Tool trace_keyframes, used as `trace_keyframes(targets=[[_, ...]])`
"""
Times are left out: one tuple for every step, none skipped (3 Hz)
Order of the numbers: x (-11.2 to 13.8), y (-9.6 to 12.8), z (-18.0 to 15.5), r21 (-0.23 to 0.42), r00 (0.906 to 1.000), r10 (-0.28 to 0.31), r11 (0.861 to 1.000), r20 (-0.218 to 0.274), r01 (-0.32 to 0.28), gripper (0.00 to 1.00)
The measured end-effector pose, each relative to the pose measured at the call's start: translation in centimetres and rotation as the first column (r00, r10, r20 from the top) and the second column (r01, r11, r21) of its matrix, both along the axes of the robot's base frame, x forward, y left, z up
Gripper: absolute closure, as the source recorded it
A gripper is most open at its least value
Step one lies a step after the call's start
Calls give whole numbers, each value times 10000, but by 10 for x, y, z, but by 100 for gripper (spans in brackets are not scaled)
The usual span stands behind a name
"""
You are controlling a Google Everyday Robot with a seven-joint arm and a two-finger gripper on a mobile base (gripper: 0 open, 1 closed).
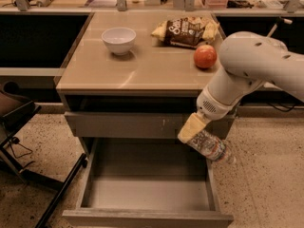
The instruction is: Place water bottle into middle drawer
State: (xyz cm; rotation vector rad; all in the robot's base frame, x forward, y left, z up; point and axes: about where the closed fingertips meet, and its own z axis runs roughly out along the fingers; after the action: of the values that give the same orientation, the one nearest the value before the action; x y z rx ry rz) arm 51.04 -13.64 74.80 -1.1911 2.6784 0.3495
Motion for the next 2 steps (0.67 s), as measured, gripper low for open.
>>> trace_keyframes(targets=[[0, 0, 1, 4, 10000, -2, 10000, 26, 2, 100], [-9, 1, -40, 593, 9989, -160, 9981, -431, 186, 100]])
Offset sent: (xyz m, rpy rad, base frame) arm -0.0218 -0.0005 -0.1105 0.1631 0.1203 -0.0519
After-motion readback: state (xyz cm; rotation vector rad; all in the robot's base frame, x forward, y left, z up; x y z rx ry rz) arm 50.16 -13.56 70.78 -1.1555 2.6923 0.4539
